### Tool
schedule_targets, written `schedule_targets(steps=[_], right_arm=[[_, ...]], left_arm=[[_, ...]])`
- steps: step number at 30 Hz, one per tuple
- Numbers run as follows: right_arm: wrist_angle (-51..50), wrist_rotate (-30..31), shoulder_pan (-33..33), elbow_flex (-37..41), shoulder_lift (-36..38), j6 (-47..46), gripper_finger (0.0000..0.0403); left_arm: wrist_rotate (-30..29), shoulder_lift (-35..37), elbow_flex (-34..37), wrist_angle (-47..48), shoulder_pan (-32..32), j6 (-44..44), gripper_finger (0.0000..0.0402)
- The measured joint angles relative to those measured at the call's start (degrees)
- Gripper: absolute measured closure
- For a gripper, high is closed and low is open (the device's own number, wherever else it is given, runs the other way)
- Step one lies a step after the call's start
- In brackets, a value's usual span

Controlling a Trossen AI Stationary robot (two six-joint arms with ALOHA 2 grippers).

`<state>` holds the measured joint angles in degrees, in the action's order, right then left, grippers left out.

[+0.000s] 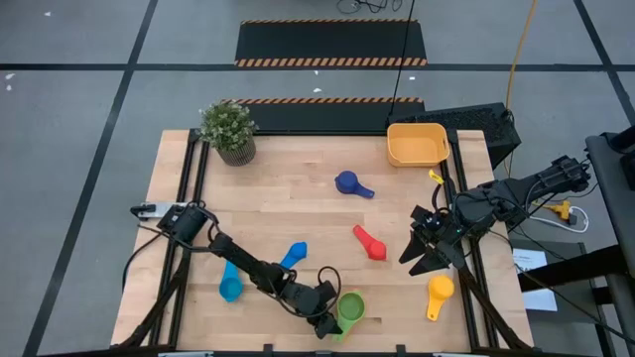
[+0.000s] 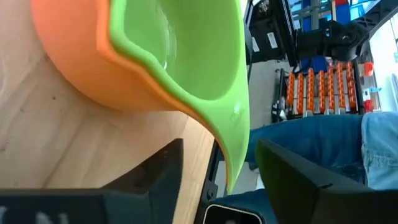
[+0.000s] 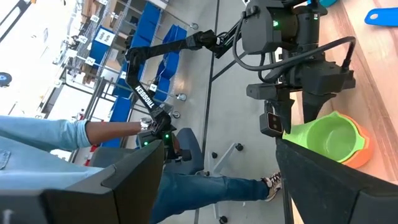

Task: Nest measuring cups in basket
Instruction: Move the stacked measuring cups to the center of the table

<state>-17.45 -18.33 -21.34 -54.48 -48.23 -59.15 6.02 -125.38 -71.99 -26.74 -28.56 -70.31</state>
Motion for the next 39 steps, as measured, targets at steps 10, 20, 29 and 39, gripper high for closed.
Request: schedule_targets(steps=[10, 20, 29, 39], right_arm=[[-0.01, 0.00, 0.00, 0.00, 0.00, 1.55, 0.0099], [-0.04, 0.00, 0.00, 0.00, 0.00, 1.38, 0.0099], [-0.04, 0.00, 0.00, 0.00, 0.02, 1.29, 0.0099], [-0.04, 0.00, 0.00, 0.00, 0.02, 1.23, 0.0099]], left_arm=[[-0.08, -0.02, 0.02, -0.57, 0.02, 2.52, 0.0269], [-2.67, -0.04, 0.02, -0.61, -0.06, 2.48, 0.0249], [-4.55, -0.04, 0.02, -0.96, -0.49, 2.18, 0.0173], [-4.89, -0.07, 0.02, -1.40, -0.74, 2.94, 0.0199]])
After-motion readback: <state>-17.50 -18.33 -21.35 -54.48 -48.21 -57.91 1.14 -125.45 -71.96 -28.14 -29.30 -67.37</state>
